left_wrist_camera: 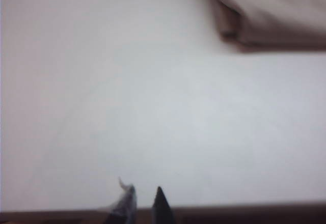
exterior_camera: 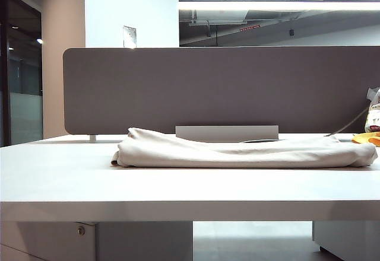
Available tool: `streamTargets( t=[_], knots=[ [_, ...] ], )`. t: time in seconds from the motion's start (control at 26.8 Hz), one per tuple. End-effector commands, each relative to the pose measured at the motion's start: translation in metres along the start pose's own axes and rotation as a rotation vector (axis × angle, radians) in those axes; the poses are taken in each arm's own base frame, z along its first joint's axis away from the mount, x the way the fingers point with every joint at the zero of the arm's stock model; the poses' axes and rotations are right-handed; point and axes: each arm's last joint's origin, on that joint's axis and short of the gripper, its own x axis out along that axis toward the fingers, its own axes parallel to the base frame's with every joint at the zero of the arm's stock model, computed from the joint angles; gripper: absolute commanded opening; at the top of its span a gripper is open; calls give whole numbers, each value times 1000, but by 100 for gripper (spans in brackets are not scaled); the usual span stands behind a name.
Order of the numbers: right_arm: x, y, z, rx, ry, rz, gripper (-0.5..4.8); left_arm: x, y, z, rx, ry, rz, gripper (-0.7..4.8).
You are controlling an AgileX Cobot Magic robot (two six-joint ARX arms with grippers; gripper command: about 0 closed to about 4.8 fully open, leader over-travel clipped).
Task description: Fold the bottom side of the T-shirt horizontally towards the center, about one-third of the way, then fold the sleeve back towards the center, creating a straight line along the edge of the T-shirt, and finally fold the bottom of the T-shirt up towards the top, creating a neat rectangle.
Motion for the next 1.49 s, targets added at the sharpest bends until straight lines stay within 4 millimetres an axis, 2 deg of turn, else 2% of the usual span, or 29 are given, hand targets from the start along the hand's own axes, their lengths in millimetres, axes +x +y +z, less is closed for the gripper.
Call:
streamTargets(
  t=[0.04,0.22,0.45,0.93,1.49],
  knots=[
    [0,1,4,7,-47,6,0,-1,12,7,-65,-50,29,50],
    [0,6,3,3,-40,61,0,-4,34,12,-142,-100,18,50],
    [-1,8,3,2,-39,67,0,-10,45,0,-146,-103,104,50],
    [-1,8,2,2,-39,67,0,-12,52,-21,-143,-161,66,50],
    [-1,8,2,2,-39,67,0,-12,51,-20,-149,-198,40,50]
  ],
)
